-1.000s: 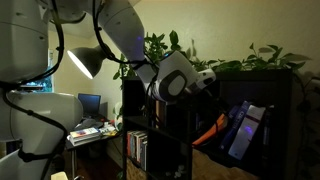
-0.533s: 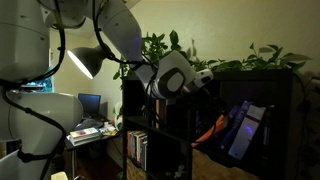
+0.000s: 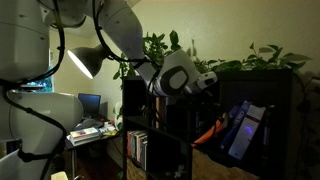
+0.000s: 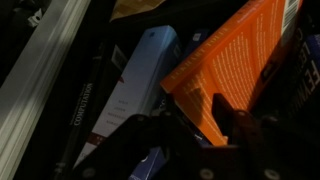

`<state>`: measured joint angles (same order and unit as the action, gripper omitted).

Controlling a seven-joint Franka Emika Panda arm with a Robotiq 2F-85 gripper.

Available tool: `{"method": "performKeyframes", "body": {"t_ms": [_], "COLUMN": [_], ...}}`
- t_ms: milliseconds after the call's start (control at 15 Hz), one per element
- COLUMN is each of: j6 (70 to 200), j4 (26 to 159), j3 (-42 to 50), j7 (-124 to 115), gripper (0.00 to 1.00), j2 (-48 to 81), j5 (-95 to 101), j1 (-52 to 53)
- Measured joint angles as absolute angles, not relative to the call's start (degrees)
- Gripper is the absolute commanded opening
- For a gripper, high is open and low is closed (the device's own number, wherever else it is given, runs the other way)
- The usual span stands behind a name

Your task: Pick up the orange book from the upper middle shelf and place it on the upper right shelf

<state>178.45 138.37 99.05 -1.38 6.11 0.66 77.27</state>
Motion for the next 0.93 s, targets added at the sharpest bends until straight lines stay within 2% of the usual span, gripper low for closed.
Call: {"method": "performKeyframes", "body": {"t_ms": [133,333,533,933], "j6": [178.3,177.2,175.1,169.9], "j4": [138.1,137.8,137.8,137.6], "j3": [100.4,102.8,105.4,111.9], "j7": [-1.4,-1.2,-0.3,6.6], "gripper": [0.04,0.00,0.05,0.04], "j2": [5.9,5.5,5.5,5.6], "j5": [0.7,0.5,-0.6,-7.9], "j1": [78.3,80.8,83.9,91.2]}}
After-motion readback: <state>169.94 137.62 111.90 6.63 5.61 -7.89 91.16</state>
